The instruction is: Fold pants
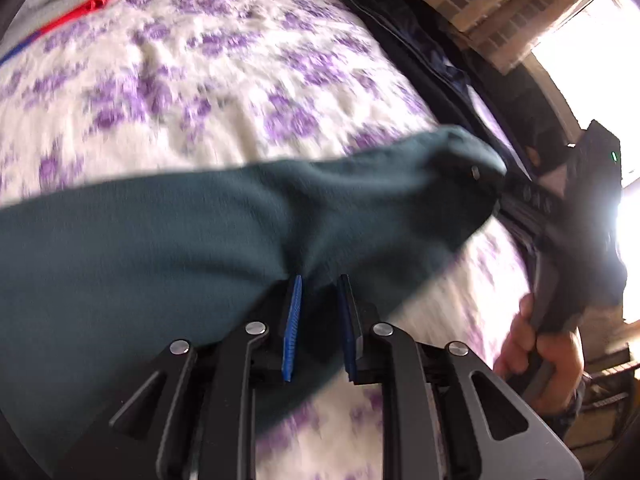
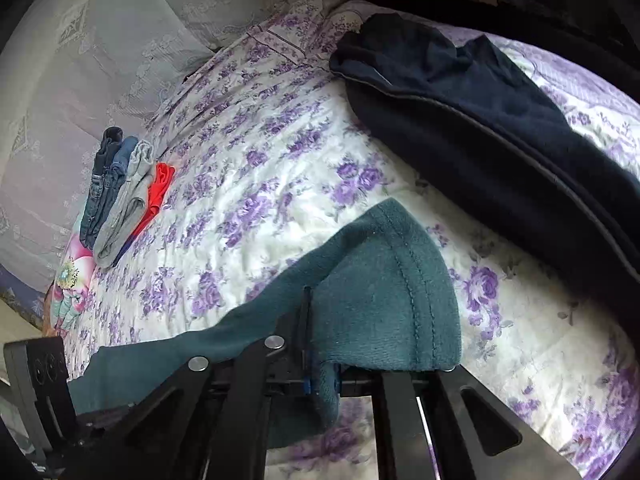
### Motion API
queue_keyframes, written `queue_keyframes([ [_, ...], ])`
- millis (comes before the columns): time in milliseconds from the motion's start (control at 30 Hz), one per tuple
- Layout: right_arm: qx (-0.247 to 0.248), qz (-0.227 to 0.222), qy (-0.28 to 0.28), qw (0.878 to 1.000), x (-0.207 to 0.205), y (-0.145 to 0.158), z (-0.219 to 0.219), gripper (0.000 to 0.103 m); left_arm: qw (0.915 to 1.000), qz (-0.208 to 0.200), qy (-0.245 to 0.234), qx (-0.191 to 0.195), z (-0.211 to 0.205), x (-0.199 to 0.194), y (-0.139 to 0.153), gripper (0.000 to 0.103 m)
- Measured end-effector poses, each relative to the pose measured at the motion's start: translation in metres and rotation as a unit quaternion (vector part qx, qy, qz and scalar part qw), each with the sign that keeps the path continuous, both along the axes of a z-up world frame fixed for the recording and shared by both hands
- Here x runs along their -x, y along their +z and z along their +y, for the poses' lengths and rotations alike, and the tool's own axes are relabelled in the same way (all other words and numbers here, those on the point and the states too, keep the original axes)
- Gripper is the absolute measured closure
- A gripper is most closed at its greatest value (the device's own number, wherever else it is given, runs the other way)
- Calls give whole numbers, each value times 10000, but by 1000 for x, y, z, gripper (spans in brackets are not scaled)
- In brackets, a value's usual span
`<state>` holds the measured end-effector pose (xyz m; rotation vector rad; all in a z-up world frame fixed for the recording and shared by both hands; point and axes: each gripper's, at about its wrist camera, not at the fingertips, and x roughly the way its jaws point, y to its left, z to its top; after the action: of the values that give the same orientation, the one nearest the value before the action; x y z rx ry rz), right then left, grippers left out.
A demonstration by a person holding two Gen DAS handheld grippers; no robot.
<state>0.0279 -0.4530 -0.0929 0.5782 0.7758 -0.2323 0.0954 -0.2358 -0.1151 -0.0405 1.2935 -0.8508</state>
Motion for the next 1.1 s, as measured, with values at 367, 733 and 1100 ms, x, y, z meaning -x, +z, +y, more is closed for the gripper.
queue_keyframes([
  [367, 949, -374, 1164, 9880, -19, 78, 128, 95, 9810, -657, 1822, 117, 226, 1, 50, 86],
  [733, 2184, 512, 2783, 9339, -67, 18, 299, 95, 9649, -329, 2605, 103, 329, -4, 12, 86],
  [1100, 1131, 770, 3689, 9193, -48, 15, 328, 33, 9684, 18, 2454, 442, 339, -9, -13, 86],
])
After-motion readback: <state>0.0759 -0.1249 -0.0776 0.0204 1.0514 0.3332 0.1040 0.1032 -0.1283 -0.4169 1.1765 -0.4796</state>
